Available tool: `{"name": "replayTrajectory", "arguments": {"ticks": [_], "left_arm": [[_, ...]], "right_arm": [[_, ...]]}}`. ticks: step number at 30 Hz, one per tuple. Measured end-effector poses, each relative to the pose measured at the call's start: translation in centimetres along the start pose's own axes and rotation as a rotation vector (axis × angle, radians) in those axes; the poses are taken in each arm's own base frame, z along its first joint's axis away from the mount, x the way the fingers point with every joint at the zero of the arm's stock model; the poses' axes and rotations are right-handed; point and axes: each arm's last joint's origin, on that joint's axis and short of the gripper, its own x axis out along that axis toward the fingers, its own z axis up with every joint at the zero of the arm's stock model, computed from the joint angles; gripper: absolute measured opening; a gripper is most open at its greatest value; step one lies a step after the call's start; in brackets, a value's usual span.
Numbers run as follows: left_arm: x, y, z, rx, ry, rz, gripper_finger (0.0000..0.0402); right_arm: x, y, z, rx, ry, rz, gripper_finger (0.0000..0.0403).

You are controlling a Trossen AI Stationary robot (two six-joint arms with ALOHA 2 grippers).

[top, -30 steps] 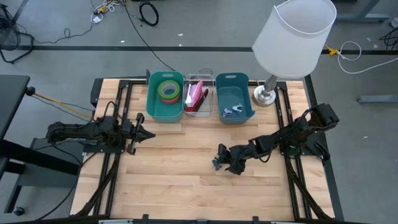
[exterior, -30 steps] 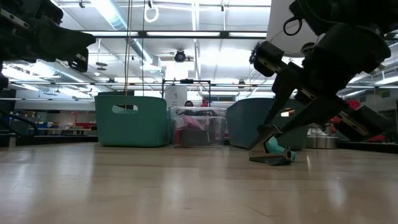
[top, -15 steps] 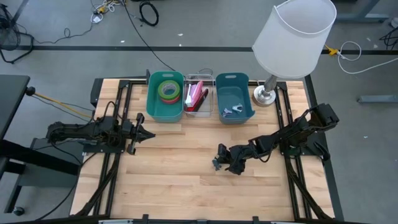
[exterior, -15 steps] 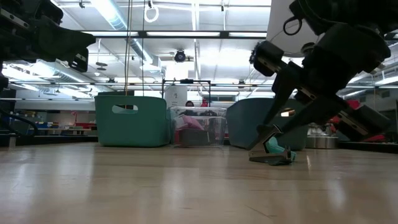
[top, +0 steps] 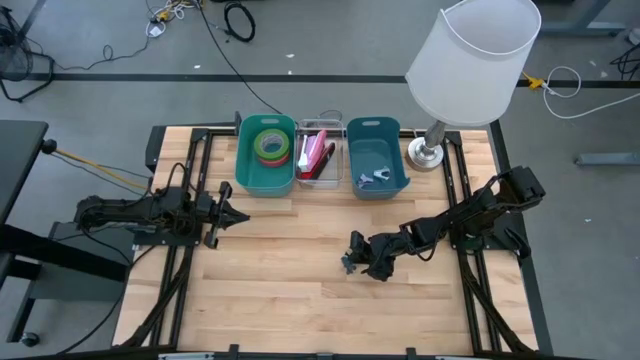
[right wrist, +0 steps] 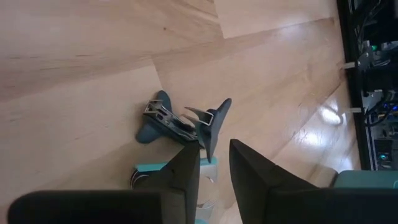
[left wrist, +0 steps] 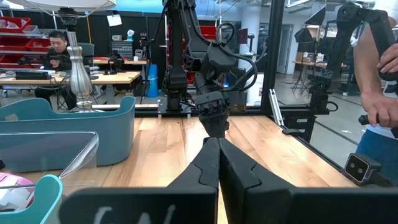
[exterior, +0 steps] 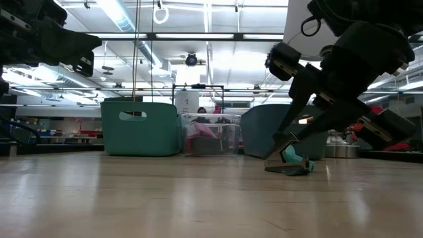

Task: Pick and place Stapler, Stapler remover, tape
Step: Put the gray staple remover into the blue bin

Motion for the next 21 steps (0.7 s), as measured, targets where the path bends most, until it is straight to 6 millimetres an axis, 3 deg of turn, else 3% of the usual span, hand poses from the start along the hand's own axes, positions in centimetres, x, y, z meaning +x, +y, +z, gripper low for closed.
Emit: {"name": "replayTrajectory", "arguments": {"ticks": [14,21], "left_arm": [[0.0,0.0,0.01,0.0,0.0,0.0,0.0003],[0.0,0.0,0.0,0.0,0.0,0.0,0.0003]], "right_arm": [[0.0,-0.04,-0.01,0.0,-0.001,-0.003,0.0007],[0.0,-0.03,0.0,0.001,-0.001,-0.002,0.0004]]}}
